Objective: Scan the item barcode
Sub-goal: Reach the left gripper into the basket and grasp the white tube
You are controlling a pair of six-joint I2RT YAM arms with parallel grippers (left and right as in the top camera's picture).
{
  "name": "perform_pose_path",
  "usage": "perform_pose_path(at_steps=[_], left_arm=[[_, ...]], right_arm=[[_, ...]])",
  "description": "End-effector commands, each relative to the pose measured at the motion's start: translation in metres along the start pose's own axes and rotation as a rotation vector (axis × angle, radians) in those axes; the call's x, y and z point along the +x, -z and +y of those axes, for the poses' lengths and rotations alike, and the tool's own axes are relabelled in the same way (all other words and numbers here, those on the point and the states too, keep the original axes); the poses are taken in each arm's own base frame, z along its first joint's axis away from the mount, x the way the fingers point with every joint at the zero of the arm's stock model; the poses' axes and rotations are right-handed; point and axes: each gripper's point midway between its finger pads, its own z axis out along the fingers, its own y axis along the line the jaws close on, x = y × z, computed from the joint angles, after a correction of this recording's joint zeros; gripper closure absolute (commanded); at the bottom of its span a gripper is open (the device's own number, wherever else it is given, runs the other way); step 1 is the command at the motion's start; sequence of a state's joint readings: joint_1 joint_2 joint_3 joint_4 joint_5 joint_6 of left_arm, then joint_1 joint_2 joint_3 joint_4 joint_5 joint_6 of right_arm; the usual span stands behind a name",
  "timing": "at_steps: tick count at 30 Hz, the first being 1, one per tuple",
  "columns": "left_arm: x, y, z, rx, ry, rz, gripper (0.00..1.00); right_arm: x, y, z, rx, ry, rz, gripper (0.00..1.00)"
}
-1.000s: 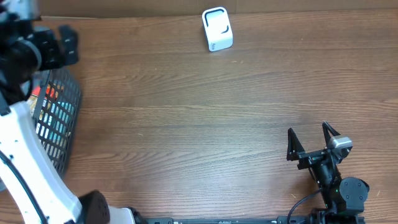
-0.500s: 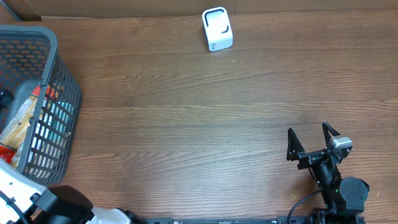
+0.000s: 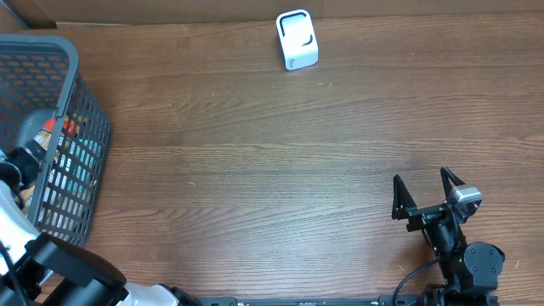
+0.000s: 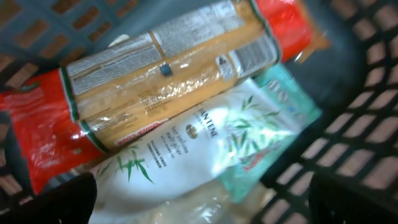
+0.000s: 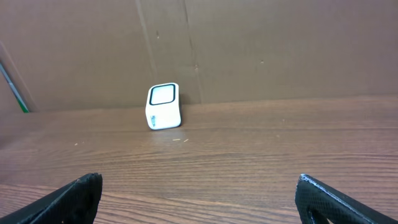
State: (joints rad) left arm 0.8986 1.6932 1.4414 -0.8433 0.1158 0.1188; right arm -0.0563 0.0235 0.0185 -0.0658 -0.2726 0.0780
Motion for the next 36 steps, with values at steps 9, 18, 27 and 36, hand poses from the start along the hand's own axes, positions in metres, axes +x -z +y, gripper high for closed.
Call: perform_pose_path(at_steps=[9, 18, 27, 36], left_arm=[[-0.003, -0.028, 0.005, -0.031, -0.401, -0.048, 0.00], [0.024, -0.075, 0.007, 0.012, -0.385, 0.078, 0.00], [0.052, -0.116, 0.004, 0.063, -0.301, 0.185, 0.34], [0.031, -0.113, -0.013, 0.156, -0.222, 0.116, 0.96]], right_arm=[[0.003, -0.001, -0.001, 0.005, 0.000, 0.002, 0.00], [0.003, -0.001, -0.001, 0.005, 0.000, 0.002, 0.00], [0.003, -0.001, -0.001, 0.005, 0.000, 0.002, 0.00], [0.003, -0.001, -0.001, 0.005, 0.000, 0.002, 0.00]])
